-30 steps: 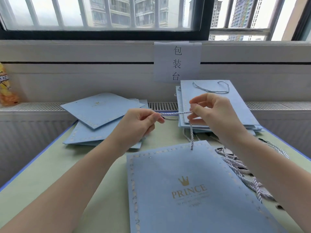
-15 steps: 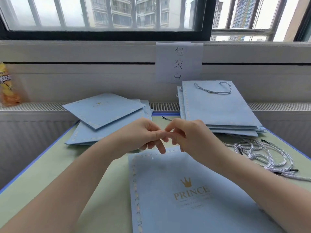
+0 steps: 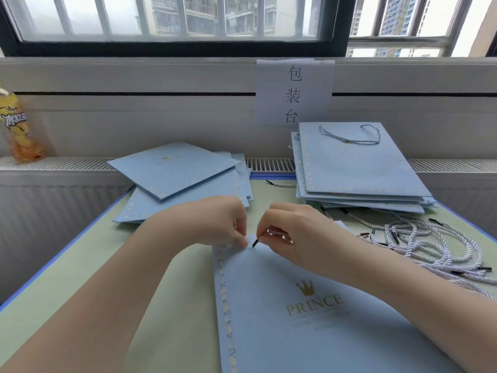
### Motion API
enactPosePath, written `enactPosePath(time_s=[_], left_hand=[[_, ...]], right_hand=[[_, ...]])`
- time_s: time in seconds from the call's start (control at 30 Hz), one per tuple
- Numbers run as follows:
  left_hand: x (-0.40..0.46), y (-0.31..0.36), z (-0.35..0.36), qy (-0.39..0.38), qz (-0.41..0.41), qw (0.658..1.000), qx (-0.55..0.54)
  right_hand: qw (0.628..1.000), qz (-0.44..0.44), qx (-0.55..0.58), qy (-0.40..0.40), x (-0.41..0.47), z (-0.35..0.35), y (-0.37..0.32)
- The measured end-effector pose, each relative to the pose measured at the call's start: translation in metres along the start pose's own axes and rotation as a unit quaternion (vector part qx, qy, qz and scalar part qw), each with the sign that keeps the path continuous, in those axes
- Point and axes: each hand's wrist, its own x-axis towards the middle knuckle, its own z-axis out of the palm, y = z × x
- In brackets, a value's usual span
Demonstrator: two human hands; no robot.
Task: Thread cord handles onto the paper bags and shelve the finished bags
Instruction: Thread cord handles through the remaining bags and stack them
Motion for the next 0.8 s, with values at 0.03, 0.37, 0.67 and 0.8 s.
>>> enactPosePath(time_s=[0.03,0.37,0.67,0.8], left_hand=[[0.0,0.0,0.001,-0.011,0.001,1.0,0.006],[0.003,0.0,-0.002,0.03,0.028,0.992,-0.122],[0.001,0.001,-0.005,0.023,0.014,0.936,-0.351],[-0.002,0.004,-0.005,0.022,-0.004,0.915,-0.403]], right_hand=[[1.0,-0.008,0.001,0.001,0.0,0.002,-0.001],[0.997,0.019,0.053,0.053,0.0,0.005,-0.003],[0.976,0.111,0.176,0.067,0.002,0.002,0.002],[0.975,0.097,0.19,0.066,0.002,-0.004,-0.002]])
